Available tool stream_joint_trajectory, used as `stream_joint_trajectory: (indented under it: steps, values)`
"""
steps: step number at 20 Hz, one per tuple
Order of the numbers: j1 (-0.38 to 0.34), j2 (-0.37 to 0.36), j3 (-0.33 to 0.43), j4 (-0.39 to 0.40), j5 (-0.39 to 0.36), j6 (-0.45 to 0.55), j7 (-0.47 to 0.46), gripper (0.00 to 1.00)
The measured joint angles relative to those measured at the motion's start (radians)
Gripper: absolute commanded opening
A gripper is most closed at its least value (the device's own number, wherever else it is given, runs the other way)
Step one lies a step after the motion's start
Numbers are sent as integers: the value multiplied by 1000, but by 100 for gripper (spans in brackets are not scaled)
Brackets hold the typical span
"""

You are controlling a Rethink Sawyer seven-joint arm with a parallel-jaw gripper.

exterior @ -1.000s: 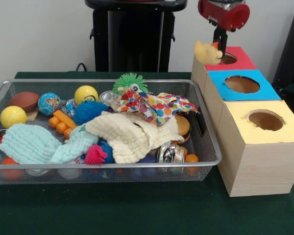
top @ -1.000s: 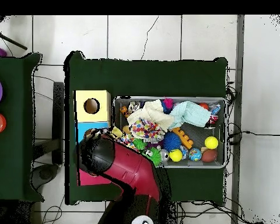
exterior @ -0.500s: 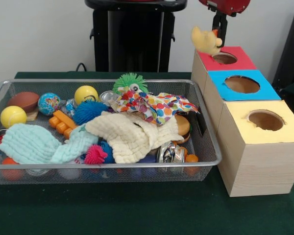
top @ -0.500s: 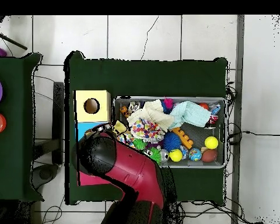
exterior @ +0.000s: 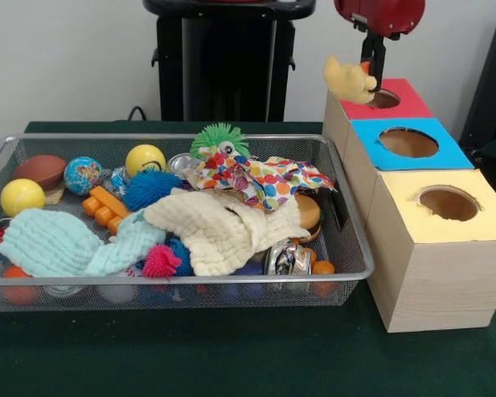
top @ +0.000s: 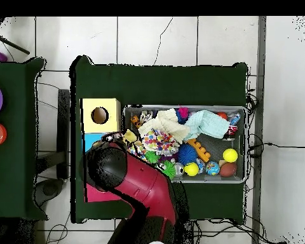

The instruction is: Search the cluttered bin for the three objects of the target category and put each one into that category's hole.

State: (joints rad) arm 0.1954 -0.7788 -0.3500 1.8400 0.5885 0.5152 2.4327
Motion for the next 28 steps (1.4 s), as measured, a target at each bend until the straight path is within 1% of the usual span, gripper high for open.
stream_joint_trajectory:
  steps: [7, 10, 12, 16, 18, 19, 21, 22, 26, 28]
  values:
    - [5, 12, 32, 28, 70, -85, 0, 0]
    - [15, 11, 35, 41, 88, -91, 0, 0]
    - [35, 8, 34, 56, 100, -91, 0, 0]
    - [92, -6, 12, 79, 100, -91, 0, 0]
    - [112, -17, 3, 88, 99, -90, 0, 0]
    - [133, -37, -10, 103, 98, -90, 0, 0]
    - [142, -53, -17, 115, 98, -90, 0, 0]
    - [147, -74, -25, 129, 97, -90, 0, 0]
    - [145, -104, -37, 147, 97, -90, 0, 0]
    - [135, -134, -43, 169, 98, -90, 0, 0]
